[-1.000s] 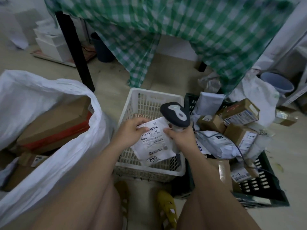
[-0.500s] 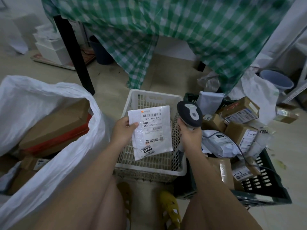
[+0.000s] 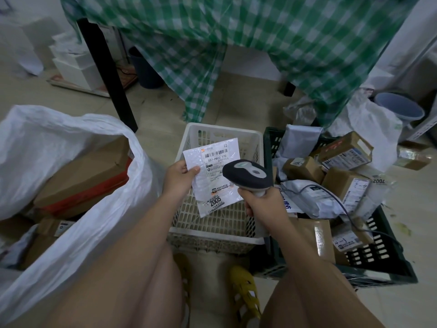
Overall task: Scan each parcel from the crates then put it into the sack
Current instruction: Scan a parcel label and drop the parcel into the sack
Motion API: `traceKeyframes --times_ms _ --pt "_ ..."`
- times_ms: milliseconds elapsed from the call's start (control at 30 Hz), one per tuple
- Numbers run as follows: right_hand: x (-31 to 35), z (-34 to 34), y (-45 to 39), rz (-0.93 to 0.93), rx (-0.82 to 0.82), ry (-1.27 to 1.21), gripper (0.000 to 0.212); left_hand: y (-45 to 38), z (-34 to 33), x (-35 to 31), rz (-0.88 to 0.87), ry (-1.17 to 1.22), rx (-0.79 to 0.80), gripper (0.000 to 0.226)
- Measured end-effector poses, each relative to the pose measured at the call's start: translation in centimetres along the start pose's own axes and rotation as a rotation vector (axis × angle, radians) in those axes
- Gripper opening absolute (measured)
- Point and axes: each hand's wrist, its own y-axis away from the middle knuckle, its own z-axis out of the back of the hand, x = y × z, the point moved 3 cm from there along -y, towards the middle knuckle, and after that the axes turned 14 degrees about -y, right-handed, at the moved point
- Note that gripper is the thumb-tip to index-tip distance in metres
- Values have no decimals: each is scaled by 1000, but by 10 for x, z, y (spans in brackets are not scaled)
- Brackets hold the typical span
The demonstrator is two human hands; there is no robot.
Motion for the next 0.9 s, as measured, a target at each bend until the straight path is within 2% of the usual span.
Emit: traceKeyframes --times_ms 533,900 --pt "1 6 2 81 -42 23 24 4 -1 -4 4 19 10 16" --pt "-1 7 0 54 -66 7 24 4 0 -4 10 -9 10 19"
